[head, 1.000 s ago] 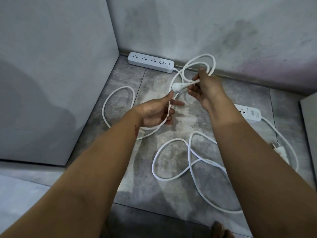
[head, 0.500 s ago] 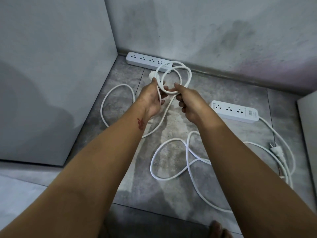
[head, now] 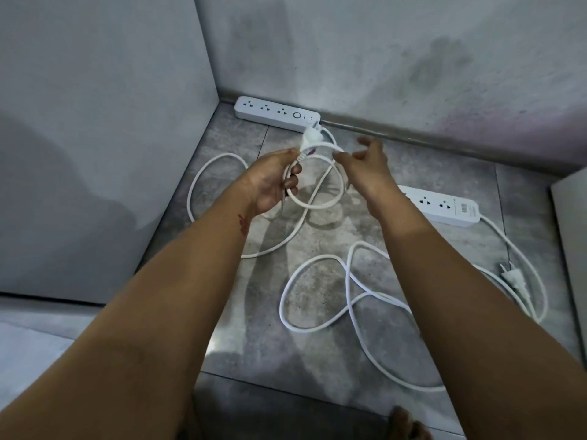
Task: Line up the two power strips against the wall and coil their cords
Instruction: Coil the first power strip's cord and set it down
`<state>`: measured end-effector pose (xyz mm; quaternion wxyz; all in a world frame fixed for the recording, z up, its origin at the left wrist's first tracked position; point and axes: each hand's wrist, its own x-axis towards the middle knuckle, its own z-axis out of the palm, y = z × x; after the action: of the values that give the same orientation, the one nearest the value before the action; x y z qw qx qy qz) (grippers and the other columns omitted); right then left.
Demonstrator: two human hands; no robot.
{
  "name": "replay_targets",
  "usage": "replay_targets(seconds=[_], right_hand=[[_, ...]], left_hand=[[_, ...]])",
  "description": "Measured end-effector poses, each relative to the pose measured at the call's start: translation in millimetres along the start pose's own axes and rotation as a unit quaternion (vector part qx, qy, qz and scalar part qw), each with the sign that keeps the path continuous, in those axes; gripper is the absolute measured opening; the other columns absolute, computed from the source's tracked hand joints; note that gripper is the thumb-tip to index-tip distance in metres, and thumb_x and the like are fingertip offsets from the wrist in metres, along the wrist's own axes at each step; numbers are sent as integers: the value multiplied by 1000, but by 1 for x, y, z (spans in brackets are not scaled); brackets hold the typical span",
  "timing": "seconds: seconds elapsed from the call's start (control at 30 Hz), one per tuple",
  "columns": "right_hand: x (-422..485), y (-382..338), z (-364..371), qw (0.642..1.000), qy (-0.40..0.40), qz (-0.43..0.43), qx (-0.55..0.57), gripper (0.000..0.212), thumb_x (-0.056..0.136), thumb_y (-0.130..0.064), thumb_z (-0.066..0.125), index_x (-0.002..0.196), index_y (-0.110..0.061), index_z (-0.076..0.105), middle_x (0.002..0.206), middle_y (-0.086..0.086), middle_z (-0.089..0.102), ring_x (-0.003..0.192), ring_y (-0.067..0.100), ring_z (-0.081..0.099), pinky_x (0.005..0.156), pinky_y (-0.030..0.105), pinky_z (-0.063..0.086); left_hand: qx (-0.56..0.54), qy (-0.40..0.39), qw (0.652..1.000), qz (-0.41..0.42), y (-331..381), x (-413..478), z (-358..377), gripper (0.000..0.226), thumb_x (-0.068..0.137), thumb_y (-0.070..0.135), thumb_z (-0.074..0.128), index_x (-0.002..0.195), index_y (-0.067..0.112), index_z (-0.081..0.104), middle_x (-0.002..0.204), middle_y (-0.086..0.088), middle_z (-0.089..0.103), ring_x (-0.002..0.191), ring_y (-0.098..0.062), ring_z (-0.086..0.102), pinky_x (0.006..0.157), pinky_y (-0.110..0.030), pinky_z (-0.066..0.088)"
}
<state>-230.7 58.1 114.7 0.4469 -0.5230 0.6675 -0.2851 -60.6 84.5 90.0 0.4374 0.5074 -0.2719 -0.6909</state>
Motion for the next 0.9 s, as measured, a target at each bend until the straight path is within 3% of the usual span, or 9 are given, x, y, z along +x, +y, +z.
replay_targets(seconds=[0.07,0.17,0.3,0.37,0.47,0.57,0.7,0.8,0.9], right_hand=[[1,0,1,994,-2,-86,-66,77,81,-23,70,146,-30,30,141,7,39,125,25,46,101,42,45],[-2,0,2,958,-45,-184,-215,85,76,-22,72,146,-43,28,146,5,36,132,27,37,108,46,36],[-8,3,4,901,-49,-220,-371,43,82,-26,66,124,-30,57,133,2,48,126,27,41,98,40,35],[-9,4,2,878,-27,-241,-413,29,85,-30,65,112,-22,61,119,6,58,114,30,50,87,38,38],[-10,3,-3,890,-42,-236,-387,26,86,-31,65,107,-17,58,107,10,61,98,31,57,71,33,38],[-12,6,-4,905,-22,-219,-365,25,87,-31,61,105,-16,54,97,11,66,87,33,61,66,32,38],[-11,10,-7,950,44,-149,-271,23,86,-31,57,101,-15,52,90,12,67,78,37,65,74,43,54],[-8,11,-10,953,82,-133,-261,21,88,-30,55,101,-13,55,93,12,66,82,36,63,76,43,52],[-9,13,-6,964,106,-104,-218,20,89,-30,54,98,-13,57,95,11,66,84,35,64,78,45,53]], left_hand=[[49,-32,998,-20,1,-2,2,24,103,20,38,107,13,61,66,2,43,45,-9,28,50,-23,31],[116,-61,991,-39,2,-4,9,22,99,20,41,90,13,59,62,0,44,43,-10,28,46,-22,29],[142,-65,987,-39,5,-5,15,24,95,17,38,81,8,55,60,-2,49,43,-13,31,43,-23,31],[145,-59,987,-39,5,-5,17,28,95,18,37,78,6,56,61,-4,53,45,-14,36,48,-25,31],[127,-73,988,-42,7,-7,17,32,98,22,37,83,4,59,69,-8,57,51,-16,42,54,-27,35],[130,-76,988,-24,12,-7,11,29,101,28,43,92,7,61,71,-8,61,55,-18,51,57,-27,46],[231,-70,970,-27,15,-4,-3,29,94,34,60,104,8,66,77,-8,72,74,-21,68,85,-38,53],[318,-74,945,-33,13,-5,-5,35,92,35,63,105,4,70,85,-4,76,80,-15,69,82,-31,49],[289,-63,955,-30,13,-7,2,31,96,33,57,98,6,71,92,-6,75,84,-18,68,81,-31,49]])
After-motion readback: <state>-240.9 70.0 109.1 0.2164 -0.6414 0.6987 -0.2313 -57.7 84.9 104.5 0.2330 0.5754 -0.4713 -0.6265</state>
